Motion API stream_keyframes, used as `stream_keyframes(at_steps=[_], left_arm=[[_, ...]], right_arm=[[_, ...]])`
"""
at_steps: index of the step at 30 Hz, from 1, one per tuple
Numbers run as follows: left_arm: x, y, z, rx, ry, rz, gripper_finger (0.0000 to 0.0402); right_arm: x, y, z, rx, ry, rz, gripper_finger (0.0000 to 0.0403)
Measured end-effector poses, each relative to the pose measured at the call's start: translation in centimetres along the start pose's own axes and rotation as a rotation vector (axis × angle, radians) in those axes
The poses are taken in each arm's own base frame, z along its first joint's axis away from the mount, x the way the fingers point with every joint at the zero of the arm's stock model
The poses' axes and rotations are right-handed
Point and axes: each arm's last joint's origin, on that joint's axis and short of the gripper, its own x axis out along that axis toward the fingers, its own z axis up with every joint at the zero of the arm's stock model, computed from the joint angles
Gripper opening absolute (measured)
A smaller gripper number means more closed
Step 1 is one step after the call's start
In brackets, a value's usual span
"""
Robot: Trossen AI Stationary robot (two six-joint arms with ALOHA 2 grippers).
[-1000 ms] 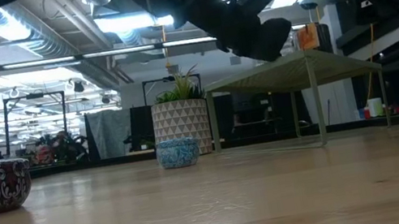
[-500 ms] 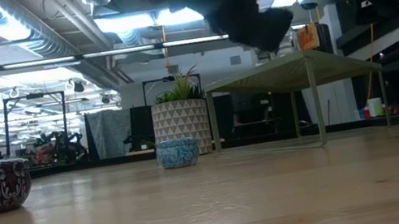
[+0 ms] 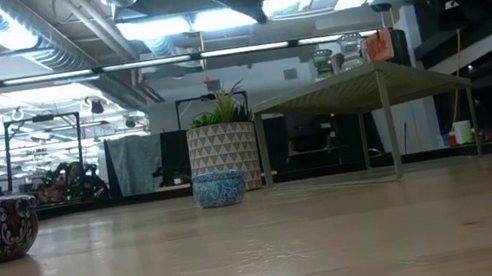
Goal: Pick & Place candle stick holders
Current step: Align the green glass candle holder with the other transparent glass candle holder on the shelf
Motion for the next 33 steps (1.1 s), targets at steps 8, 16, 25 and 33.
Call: stream_keyframes(at_steps=[8,16,25,33], left_arm=[[-6.6,-1.0,-3.2,-0.019,0.185,-0.205,0.0005],[-12.2,-3.3,-3.8,-0.301,0.286,-0.543,0.0006],[-16.3,-5.3,-5.1,-0.360,0.263,-0.602,0.0054],[-16.8,-5.6,-5.1,-0.366,0.233,-0.603,0.0122]], right_arm=[[0.0,0.0,0.0,0.000,0.000,0.000,0.0043],[0.0,0.0,0.0,0.000,0.000,0.001,0.0044],[0.0,0.0,0.0,0.000,0.000,0.001,0.0044],[0.0,0.0,0.0,0.000,-0.001,0.000,0.0044]])
